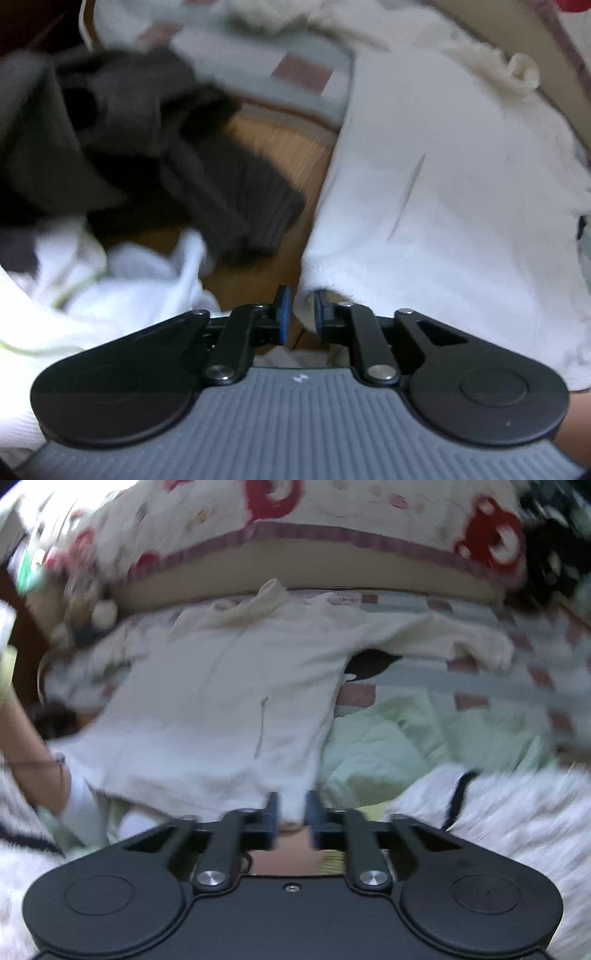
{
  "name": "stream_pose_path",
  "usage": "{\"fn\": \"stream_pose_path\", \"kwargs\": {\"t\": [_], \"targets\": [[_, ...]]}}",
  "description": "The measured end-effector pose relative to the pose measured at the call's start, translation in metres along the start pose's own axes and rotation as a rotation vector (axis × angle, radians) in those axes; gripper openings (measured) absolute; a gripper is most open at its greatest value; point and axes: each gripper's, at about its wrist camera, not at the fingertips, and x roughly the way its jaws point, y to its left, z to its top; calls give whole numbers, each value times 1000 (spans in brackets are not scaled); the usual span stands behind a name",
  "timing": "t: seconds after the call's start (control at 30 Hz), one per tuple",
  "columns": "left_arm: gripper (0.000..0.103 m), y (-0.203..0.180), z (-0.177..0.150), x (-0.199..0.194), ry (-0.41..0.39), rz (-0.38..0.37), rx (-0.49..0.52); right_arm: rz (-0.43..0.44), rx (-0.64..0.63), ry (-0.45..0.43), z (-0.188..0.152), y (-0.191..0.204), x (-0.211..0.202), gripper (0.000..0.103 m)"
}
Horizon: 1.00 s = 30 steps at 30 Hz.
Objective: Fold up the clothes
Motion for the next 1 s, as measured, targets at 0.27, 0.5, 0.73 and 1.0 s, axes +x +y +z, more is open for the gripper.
{"fn": "stream_pose_path", "kwargs": {"t": [0.27, 0.5, 0.73, 1.0], "targets": [[34, -81, 83, -48, -235, -77, 263, -59, -235, 74, 51, 10, 13, 42], [48, -189, 189, 8, -195, -85, 525, 59, -343, 90, 153, 26, 113, 42], [44, -238, 245, 108, -185, -59, 576, 217, -348, 263, 220, 33, 250, 48], [45, -255, 279, 180, -188, -205, 392, 66, -435, 262, 269, 41, 375, 49]]}}
